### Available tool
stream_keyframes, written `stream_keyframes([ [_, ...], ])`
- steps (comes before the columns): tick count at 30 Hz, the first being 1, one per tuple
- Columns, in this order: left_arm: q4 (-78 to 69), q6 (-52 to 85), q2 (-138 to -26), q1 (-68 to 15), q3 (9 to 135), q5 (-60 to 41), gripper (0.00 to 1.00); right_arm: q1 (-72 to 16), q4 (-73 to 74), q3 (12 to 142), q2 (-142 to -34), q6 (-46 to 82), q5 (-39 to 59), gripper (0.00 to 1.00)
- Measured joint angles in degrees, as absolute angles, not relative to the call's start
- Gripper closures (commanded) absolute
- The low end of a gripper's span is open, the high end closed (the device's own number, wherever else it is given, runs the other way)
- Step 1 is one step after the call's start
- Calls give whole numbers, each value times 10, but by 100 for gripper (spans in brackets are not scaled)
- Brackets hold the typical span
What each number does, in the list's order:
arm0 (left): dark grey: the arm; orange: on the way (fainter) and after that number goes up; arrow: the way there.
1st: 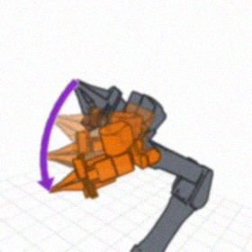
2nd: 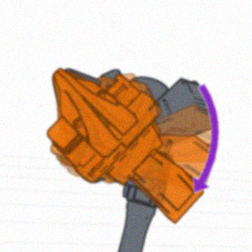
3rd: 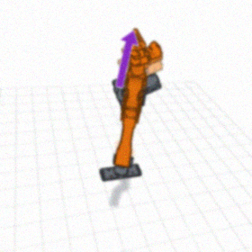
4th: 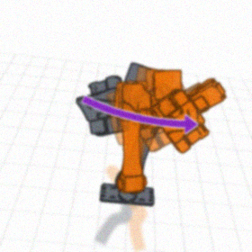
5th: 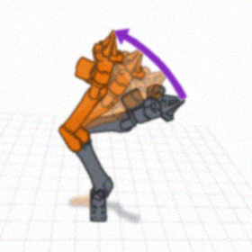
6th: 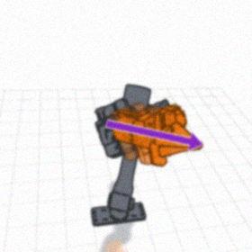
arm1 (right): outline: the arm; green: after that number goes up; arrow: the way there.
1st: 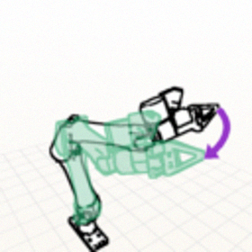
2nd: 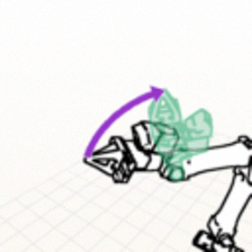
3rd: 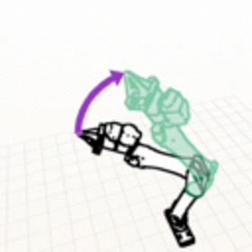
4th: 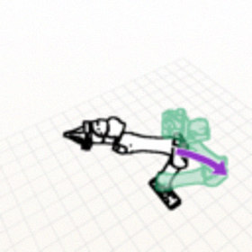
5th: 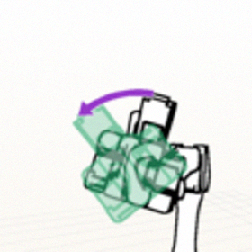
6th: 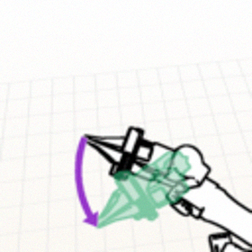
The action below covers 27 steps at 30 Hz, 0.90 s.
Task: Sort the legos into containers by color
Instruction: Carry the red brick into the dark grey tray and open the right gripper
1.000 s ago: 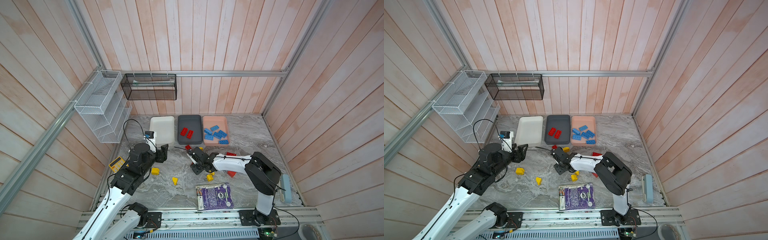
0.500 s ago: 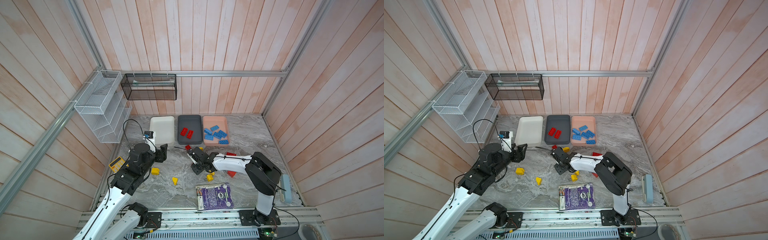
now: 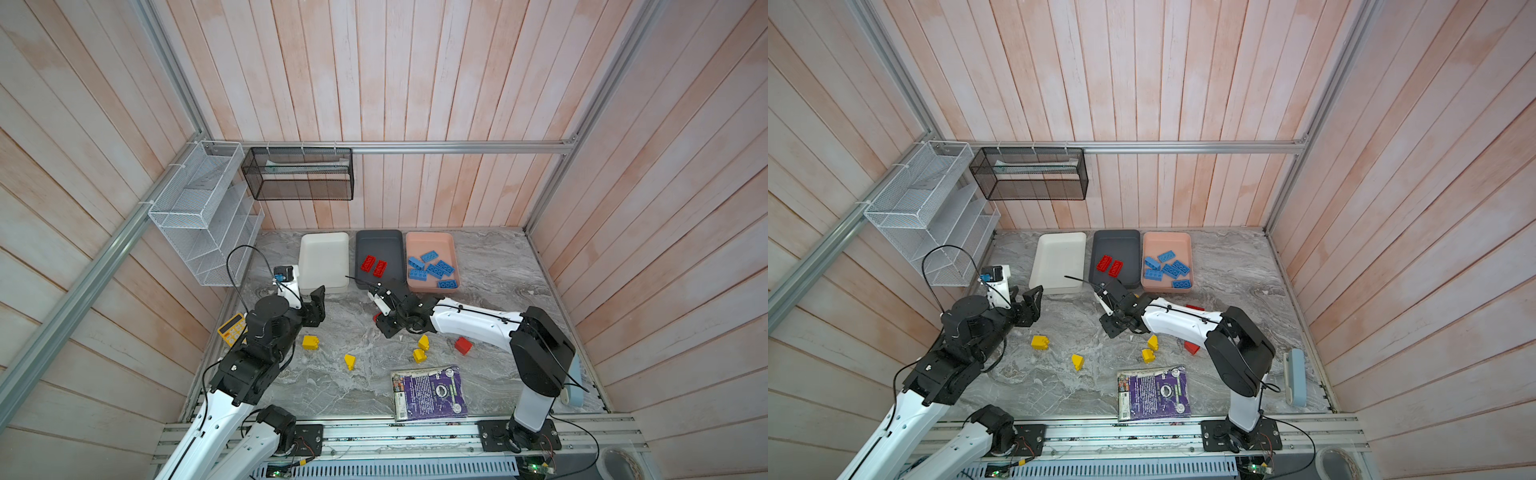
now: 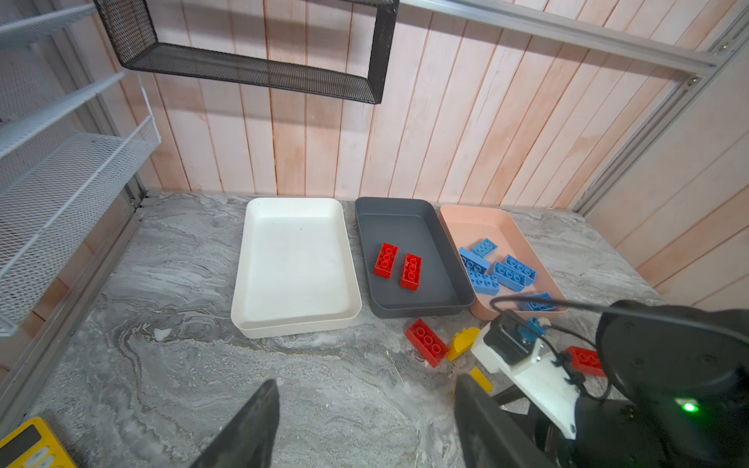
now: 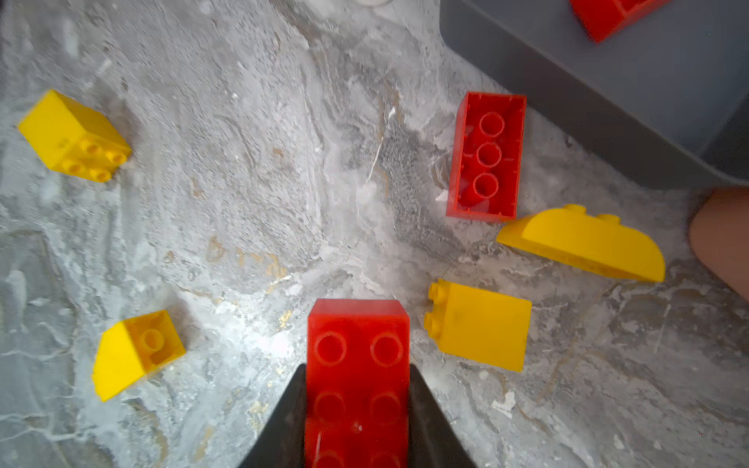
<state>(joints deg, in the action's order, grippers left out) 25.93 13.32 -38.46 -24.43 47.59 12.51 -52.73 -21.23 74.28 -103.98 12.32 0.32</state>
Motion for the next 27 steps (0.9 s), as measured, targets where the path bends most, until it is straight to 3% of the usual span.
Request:
stream_keyframes([
  [27, 244, 137, -361, -244, 467, 170, 30, -392, -232, 1019, -1230, 125, 78, 78],
])
